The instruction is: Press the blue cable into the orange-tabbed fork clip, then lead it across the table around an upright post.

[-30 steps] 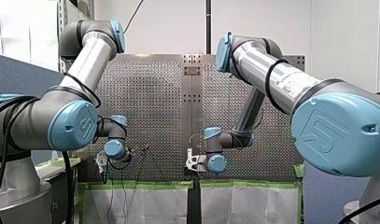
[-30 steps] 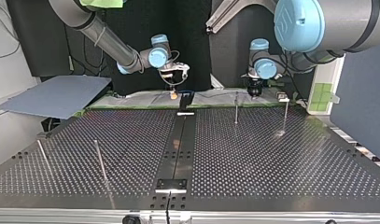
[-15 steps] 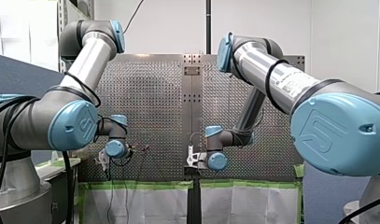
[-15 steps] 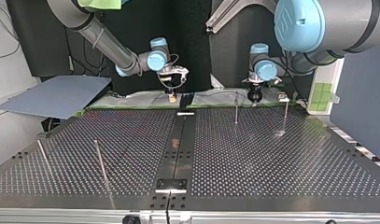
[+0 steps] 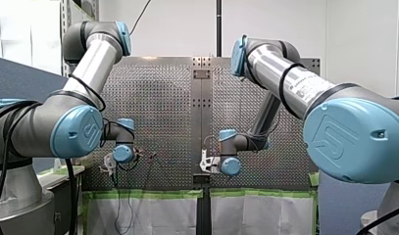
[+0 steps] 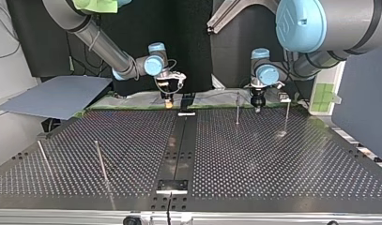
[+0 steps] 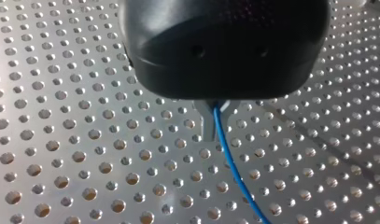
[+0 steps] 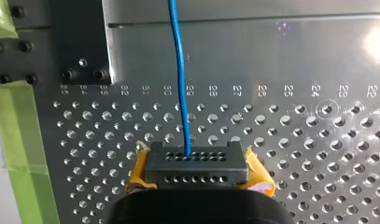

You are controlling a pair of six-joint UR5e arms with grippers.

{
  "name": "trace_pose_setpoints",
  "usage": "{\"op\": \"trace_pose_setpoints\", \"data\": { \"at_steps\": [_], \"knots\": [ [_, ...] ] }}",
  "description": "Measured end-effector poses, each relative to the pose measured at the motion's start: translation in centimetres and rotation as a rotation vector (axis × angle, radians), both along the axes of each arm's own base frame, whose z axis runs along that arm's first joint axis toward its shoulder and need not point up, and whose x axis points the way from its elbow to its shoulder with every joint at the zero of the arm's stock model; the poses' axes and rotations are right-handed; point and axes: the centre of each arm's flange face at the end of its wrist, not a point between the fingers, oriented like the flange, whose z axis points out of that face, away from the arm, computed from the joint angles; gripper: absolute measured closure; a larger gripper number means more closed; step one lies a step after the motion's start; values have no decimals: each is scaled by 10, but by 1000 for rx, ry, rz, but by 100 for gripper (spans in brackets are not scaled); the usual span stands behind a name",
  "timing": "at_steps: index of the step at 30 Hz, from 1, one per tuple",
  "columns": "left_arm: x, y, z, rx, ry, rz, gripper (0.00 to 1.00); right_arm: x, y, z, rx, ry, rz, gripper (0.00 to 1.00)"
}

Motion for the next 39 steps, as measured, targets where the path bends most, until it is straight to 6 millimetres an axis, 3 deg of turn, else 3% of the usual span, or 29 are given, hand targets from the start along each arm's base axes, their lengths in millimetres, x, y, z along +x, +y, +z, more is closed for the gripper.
{"op": "trace_pose_setpoints", "data": {
  "at_steps": [17, 19, 21, 22, 24, 28, 30, 31, 33, 34, 35, 36, 39],
  "knots": [
    [5, 0, 3, 4, -21, -2, 100, -12, -24, 7, 1, -41, -40, 100],
    [6, -1, 3, 4, -29, -12, 96, -14, -25, 7, 3, -40, -42, 100],
    [7, -2, 4, 2, -38, -24, 73, -15, -25, 7, 5, -39, -43, 100],
    [7, -2, 4, 1, -41, -27, 73, -15, -26, 6, 6, -39, -44, 100],
    [7, -4, 5, 1, -44, -35, 60, -16, -26, 6, 6, -39, -45, 100],
    [7, -7, 4, -5, -41, -63, 58, -16, -26, 6, 6, -39, -46, 100],
    [6, -8, 3, -8, -32, -76, 47, -16, -26, 6, 7, -39, -46, 100],
    [5, -8, 3, -9, -28, -81, 47, -16, -26, 6, 7, -39, -45, 100],
    [4, -9, 2, -11, -17, -97, 24, -16, -26, 6, 8, -39, -45, 100],
    [3, -9, 2, -10, -10, -102, 24, -16, -26, 6, 8, -39, -44, 100],
    [2, -9, 1, -9, 0, -105, 10, -16, -26, 5, 8, -39, -44, 100],
    [1, -9, 0, -6, 9, -103, 2, -16, -26, 5, 8, -39, -44, 100],
    [-3, -7, -3, 12, 40, -88, 0, -15, -25, 5, 8, -39, -42, 100]
  ]
}}
